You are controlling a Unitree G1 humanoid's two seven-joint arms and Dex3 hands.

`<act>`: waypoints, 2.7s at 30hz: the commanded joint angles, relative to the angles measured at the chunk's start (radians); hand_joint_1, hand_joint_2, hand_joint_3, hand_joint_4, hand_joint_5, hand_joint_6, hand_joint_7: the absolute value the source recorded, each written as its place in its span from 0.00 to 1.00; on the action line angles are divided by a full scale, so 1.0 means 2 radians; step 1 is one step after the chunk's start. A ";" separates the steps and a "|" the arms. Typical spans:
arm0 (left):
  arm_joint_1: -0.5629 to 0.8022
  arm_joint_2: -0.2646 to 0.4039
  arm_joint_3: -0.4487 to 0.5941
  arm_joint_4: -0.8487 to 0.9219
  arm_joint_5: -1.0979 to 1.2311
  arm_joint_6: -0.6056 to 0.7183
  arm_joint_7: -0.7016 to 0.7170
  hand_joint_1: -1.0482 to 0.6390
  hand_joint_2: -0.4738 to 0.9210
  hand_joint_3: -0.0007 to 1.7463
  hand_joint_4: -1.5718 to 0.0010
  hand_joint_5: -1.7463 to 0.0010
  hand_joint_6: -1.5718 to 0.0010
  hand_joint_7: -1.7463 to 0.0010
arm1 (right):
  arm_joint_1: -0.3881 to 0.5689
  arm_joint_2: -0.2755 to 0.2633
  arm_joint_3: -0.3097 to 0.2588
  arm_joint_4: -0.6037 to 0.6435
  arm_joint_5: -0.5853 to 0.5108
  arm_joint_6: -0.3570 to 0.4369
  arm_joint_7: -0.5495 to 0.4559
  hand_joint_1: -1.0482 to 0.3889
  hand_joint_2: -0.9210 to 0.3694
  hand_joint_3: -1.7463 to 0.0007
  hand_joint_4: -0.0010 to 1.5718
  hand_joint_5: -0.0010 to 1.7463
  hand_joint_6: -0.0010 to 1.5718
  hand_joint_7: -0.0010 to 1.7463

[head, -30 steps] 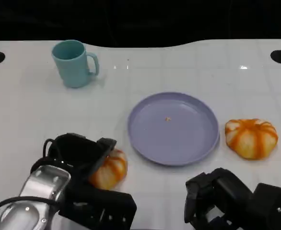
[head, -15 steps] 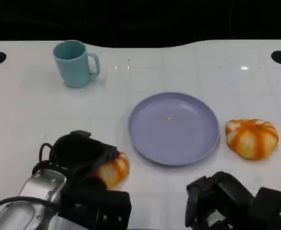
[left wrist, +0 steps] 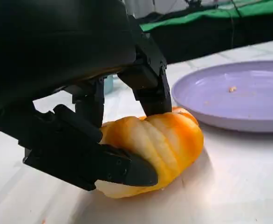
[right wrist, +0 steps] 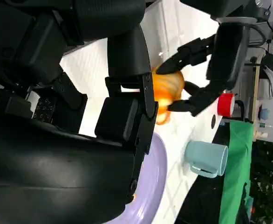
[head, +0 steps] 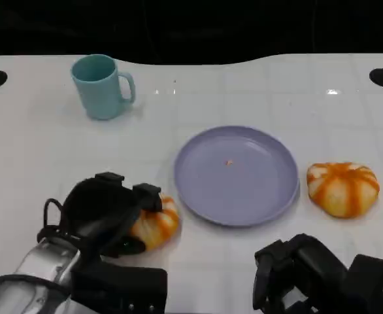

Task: Grasp the bread from the table and place it into the plate.

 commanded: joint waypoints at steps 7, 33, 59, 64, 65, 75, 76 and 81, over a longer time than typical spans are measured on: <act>-0.006 0.019 0.016 0.003 -0.007 -0.031 0.058 0.46 0.92 0.38 0.49 0.00 0.55 0.17 | 0.013 -0.004 0.000 -0.019 0.003 0.004 -0.009 0.00 0.64 0.20 0.97 0.76 1.00 0.61; -0.021 -0.002 0.048 -0.075 -0.037 -0.076 0.069 0.47 0.83 0.46 0.47 0.00 0.56 0.15 | 0.013 0.000 0.000 -0.011 0.008 -0.005 -0.007 0.00 0.66 0.20 0.98 0.77 1.00 0.60; -0.200 -0.122 -0.040 0.193 -0.026 -0.094 0.115 0.50 0.69 0.52 0.45 0.00 0.58 0.02 | 0.020 -0.002 0.003 -0.011 0.002 -0.010 -0.012 0.00 0.64 0.21 0.97 0.76 1.00 0.60; -0.225 -0.138 -0.048 0.259 -0.043 -0.112 0.111 0.49 0.77 0.47 0.50 0.03 0.52 0.36 | 0.021 0.000 0.004 -0.014 0.005 -0.005 -0.011 0.00 0.63 0.22 0.97 0.77 1.00 0.60; -0.229 -0.138 -0.051 0.261 -0.044 -0.108 0.097 0.49 0.80 0.41 0.52 0.05 0.50 0.48 | 0.021 0.001 0.005 -0.015 0.004 -0.005 -0.012 0.00 0.63 0.22 0.97 0.77 1.00 0.59; -0.237 -0.121 -0.060 0.228 -0.045 -0.077 -0.013 0.31 1.00 0.10 0.73 0.67 0.76 1.00 | 0.018 0.001 0.008 -0.015 0.000 0.000 -0.014 0.00 0.64 0.22 0.96 0.77 1.00 0.59; -0.236 -0.119 -0.060 0.221 -0.044 -0.071 -0.025 0.29 1.00 0.11 0.74 0.72 0.78 1.00 | 0.017 0.001 0.008 -0.014 -0.001 0.000 -0.015 0.00 0.64 0.22 0.96 0.77 1.00 0.59; -0.232 -0.110 -0.060 0.190 -0.044 -0.053 -0.056 0.26 1.00 0.13 0.74 0.76 0.77 0.99 | 0.015 0.002 0.007 -0.010 0.000 -0.003 -0.015 0.00 0.64 0.22 0.96 0.77 1.00 0.60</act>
